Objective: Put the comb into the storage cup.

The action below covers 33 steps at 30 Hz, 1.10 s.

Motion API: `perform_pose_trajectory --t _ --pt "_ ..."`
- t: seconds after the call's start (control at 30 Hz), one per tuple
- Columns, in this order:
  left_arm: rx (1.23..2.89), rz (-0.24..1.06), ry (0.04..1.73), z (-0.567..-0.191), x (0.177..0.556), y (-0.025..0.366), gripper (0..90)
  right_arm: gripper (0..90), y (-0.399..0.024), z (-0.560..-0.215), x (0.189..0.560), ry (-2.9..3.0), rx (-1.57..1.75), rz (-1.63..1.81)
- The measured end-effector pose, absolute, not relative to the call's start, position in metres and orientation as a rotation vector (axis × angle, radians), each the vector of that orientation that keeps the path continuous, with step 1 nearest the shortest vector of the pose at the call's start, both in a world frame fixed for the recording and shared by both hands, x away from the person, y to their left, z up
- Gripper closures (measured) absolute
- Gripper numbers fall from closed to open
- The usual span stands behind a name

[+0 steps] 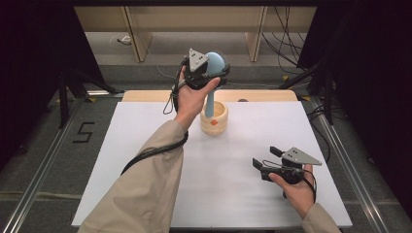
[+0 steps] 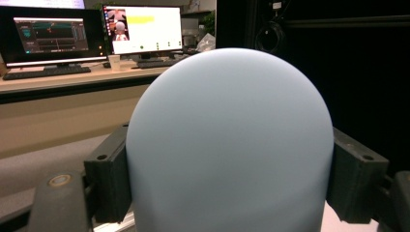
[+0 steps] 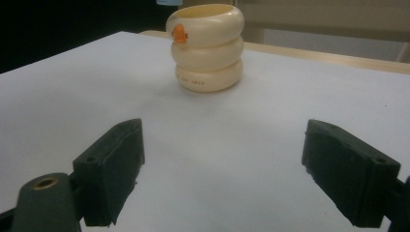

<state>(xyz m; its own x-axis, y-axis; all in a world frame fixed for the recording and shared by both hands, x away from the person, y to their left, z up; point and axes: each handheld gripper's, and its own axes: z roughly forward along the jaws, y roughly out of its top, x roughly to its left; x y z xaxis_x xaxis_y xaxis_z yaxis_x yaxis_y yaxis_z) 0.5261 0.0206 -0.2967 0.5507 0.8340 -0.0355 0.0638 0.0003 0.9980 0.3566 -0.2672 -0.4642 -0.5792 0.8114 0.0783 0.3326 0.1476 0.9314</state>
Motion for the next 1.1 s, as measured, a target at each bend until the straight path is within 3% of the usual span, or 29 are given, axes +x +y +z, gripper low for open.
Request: perform_pose_trajectory --t 1.1 --pt "1.433 0.655 0.773 -0.316 0.542 0.018 19.4 16.0 -0.267 -0.464 0.357 1.986 1.088 1.429"
